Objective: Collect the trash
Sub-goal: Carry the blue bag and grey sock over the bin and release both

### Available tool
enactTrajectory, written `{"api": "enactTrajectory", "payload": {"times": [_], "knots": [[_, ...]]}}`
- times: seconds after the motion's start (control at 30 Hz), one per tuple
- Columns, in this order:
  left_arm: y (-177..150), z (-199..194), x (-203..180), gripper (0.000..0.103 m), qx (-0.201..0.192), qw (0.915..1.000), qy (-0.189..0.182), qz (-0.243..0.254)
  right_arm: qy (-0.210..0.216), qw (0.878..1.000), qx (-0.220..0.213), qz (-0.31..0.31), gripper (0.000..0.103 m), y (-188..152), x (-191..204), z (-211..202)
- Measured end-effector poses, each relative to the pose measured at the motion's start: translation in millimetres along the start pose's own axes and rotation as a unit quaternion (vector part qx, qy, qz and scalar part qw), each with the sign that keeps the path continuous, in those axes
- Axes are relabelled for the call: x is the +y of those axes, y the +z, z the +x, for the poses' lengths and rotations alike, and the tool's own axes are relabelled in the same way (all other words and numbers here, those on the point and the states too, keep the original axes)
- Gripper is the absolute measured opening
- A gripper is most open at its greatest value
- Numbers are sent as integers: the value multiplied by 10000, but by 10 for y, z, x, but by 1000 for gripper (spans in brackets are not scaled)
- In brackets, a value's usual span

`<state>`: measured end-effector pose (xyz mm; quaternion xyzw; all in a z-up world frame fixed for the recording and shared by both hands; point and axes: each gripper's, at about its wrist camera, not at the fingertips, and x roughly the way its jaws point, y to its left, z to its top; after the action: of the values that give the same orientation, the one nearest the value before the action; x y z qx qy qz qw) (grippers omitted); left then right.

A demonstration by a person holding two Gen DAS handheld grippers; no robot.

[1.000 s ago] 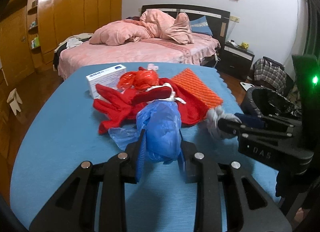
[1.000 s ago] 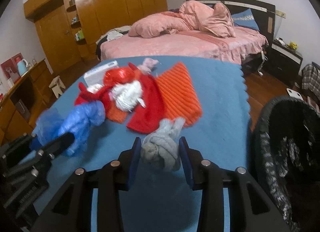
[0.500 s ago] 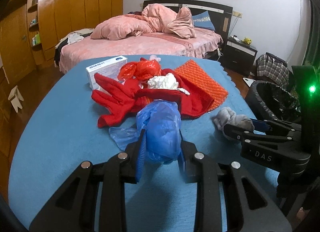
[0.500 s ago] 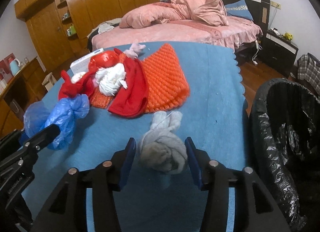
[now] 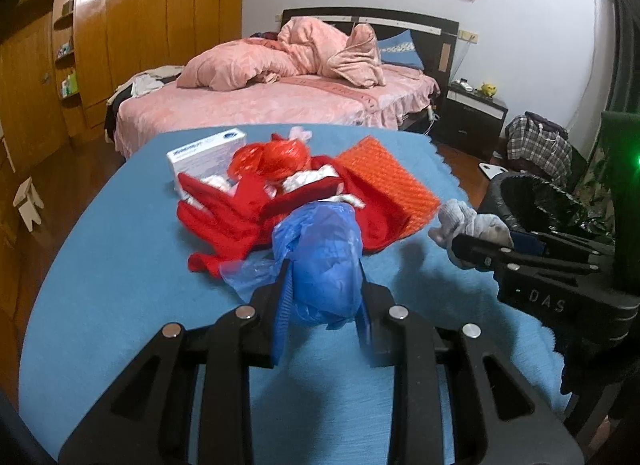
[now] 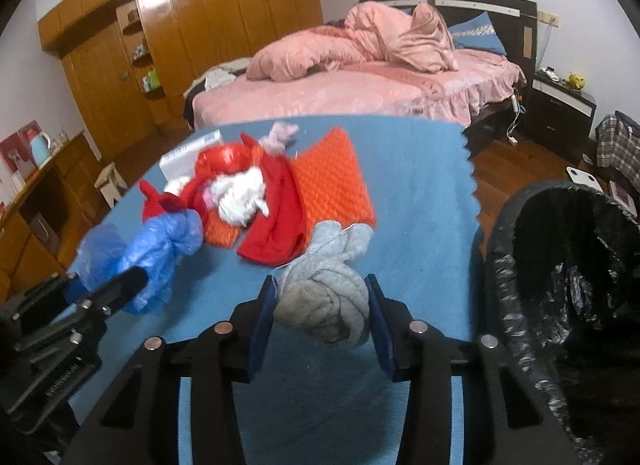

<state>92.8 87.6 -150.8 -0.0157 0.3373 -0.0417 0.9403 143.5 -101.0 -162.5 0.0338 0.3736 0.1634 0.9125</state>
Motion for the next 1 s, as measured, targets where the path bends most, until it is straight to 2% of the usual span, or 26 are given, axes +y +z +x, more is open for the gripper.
{"api": "enactTrajectory", "payload": {"times": [0.43, 0.7, 1.0], "knots": [[237, -158, -444, 27, -317, 9984, -403, 248, -252, 9971, -596, 403, 44, 127, -418, -587], [362, -176, -885, 27, -422, 9947, -791, 507, -652, 9916, -952, 592, 44, 123, -817, -927], [456, -88, -1459, 27, -464, 9881, -1224, 802, -1191, 9818, -1092, 996, 44, 20, -1385, -1171]]}}
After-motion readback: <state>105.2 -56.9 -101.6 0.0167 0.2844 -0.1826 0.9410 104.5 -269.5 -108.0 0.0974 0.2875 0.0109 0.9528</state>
